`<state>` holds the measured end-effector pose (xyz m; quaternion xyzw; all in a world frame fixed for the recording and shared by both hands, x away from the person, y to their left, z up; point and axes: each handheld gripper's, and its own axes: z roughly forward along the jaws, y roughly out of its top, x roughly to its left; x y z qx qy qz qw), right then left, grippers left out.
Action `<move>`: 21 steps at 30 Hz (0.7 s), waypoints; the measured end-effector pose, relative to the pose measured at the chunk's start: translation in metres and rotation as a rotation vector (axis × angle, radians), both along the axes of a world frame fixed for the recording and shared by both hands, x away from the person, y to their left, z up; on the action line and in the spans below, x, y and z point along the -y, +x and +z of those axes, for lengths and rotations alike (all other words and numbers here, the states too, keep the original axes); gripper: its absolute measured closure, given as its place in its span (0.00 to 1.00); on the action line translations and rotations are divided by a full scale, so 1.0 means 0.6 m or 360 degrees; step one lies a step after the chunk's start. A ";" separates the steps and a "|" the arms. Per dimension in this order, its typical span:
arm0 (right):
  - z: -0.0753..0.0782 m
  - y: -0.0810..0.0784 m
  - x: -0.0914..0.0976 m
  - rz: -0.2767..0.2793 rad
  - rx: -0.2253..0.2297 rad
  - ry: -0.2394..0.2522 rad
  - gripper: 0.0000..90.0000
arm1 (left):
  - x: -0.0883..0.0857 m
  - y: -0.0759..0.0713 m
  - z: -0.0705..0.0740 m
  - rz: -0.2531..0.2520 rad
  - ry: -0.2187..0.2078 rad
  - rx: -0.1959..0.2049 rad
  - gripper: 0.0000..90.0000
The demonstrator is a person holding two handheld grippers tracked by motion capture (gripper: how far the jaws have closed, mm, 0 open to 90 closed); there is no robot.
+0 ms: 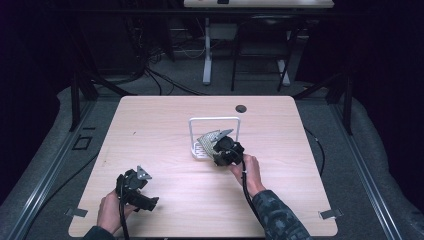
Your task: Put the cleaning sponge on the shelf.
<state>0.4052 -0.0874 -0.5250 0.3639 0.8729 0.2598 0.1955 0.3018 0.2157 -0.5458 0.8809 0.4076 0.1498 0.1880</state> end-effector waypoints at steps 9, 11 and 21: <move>-0.016 0.016 -0.011 -0.0026 -0.0026 0.0004 0.57 | 0.000 0.000 -0.001 -0.0009 0.0000 -0.0004 0.02; -0.017 0.017 -0.013 -0.0030 -0.0032 -0.0002 0.56 | 0.001 0.000 -0.001 -0.0010 0.0002 -0.0004 0.02; -0.023 0.020 -0.018 -0.0035 -0.0056 -0.0003 0.53 | 0.001 0.000 -0.001 -0.0010 0.0002 -0.0007 0.02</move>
